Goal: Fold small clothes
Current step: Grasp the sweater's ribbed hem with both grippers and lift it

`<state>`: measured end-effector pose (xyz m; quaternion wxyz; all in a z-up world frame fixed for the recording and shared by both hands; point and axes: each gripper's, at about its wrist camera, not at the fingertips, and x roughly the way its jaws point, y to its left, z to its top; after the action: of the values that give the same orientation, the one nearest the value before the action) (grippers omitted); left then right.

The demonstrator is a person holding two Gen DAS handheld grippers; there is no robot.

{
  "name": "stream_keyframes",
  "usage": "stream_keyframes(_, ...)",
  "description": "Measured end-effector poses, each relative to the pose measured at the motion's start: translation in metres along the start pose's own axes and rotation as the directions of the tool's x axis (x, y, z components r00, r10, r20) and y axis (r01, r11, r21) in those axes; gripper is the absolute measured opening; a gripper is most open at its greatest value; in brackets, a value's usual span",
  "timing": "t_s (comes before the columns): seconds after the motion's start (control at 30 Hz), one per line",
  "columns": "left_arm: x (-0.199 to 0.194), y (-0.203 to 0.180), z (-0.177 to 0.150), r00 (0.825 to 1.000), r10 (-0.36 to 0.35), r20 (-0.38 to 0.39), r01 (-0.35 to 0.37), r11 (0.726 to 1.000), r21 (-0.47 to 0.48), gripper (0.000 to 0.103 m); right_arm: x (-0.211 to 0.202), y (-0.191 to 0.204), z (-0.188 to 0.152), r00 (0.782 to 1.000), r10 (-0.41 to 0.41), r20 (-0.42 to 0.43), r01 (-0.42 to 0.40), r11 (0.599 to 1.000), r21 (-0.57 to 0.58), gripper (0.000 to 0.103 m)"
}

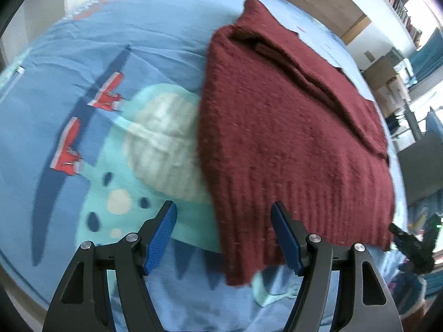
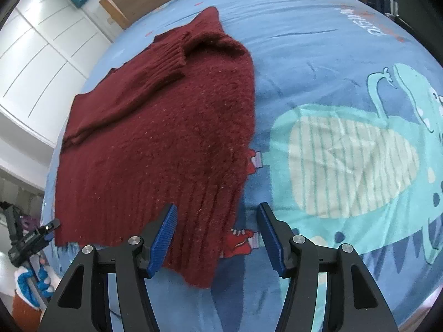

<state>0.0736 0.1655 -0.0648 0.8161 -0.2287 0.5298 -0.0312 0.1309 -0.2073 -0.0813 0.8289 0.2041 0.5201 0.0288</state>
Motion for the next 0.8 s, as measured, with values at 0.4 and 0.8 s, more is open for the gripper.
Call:
stream_keyframes(0.4,0.011,0.000,0.009,0.964,-0.261,-0.052,0.257,0.963,-0.077,0.063,0.006,0.002,-0.008,0.995,0.099,-0.017,-0.099,0.995,0.020,0.061)
stream_keyframes(0.8,0.019,0.023,0.011,0.938,-0.337,-0.076,0.324,0.934,-0.149,0.020,0.016,-0.005,-0.004,0.978,0.207,-0.031,-0.205,0.976,0.070,0.030)
